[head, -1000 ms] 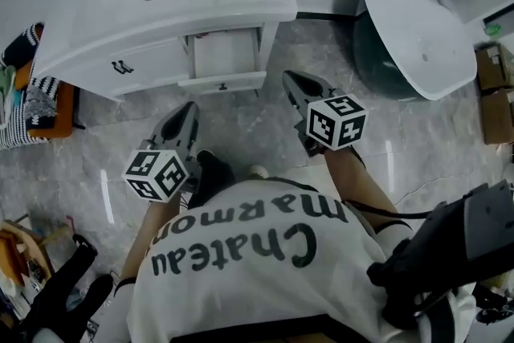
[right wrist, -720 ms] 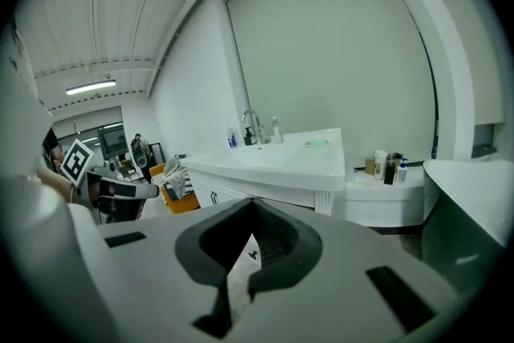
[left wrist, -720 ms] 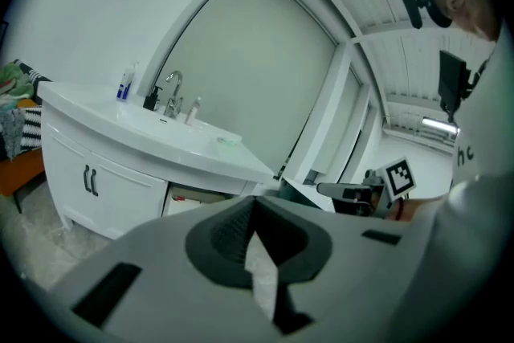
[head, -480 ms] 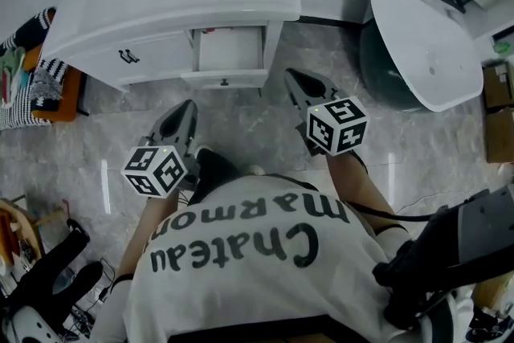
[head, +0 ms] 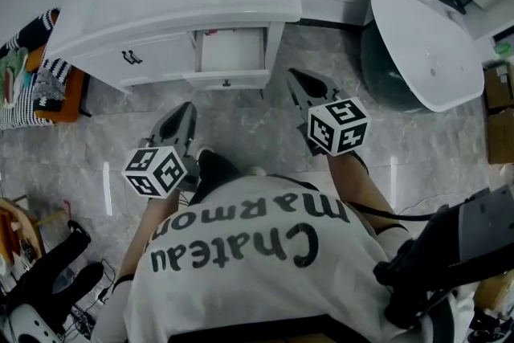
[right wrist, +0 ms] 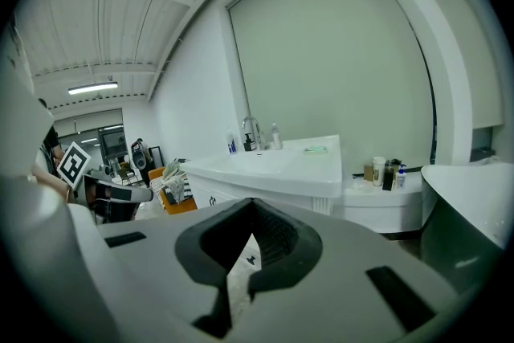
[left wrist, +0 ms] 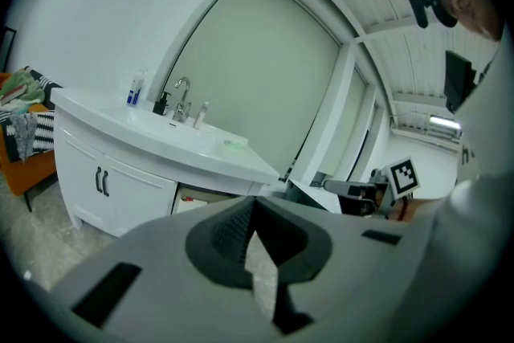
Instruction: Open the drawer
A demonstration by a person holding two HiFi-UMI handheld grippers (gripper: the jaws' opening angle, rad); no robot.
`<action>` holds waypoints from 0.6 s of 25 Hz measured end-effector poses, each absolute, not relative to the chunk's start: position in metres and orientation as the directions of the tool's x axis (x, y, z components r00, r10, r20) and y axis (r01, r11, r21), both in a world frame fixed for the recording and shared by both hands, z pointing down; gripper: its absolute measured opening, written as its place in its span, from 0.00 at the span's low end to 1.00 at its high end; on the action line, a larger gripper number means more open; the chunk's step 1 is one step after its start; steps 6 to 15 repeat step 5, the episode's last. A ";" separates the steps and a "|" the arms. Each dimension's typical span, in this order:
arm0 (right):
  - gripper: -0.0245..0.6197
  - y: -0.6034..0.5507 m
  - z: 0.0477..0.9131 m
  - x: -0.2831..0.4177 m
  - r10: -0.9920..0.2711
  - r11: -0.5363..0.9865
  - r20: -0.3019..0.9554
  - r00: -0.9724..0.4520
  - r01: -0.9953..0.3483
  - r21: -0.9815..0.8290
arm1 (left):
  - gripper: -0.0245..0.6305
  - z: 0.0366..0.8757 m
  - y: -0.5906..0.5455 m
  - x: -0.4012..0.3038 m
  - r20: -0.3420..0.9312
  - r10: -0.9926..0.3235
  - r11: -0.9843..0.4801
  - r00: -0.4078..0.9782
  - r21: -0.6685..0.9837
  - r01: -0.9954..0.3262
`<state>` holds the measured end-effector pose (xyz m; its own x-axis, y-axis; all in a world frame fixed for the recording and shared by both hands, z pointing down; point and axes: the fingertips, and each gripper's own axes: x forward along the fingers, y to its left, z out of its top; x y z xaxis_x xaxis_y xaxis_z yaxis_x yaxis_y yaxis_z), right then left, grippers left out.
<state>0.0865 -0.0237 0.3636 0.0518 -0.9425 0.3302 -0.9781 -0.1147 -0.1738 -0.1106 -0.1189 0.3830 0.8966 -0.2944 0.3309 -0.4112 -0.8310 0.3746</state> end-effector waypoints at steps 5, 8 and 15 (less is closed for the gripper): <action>0.05 -0.022 0.364 0.086 -0.942 -0.128 0.331 0.063 -0.976 -0.177 | 0.05 0.382 -0.117 -0.113 0.330 -0.289 -0.834 0.899 0.373 -0.405; 0.05 -0.022 0.364 0.086 -0.942 -0.128 0.331 0.063 -0.976 -0.177 | 0.05 0.382 -0.117 -0.113 0.330 -0.289 -0.834 0.899 0.373 -0.405; 0.05 -0.022 0.364 0.086 -0.942 -0.128 0.331 0.063 -0.976 -0.177 | 0.05 0.382 -0.117 -0.113 0.330 -0.289 -0.834 0.899 0.373 -0.405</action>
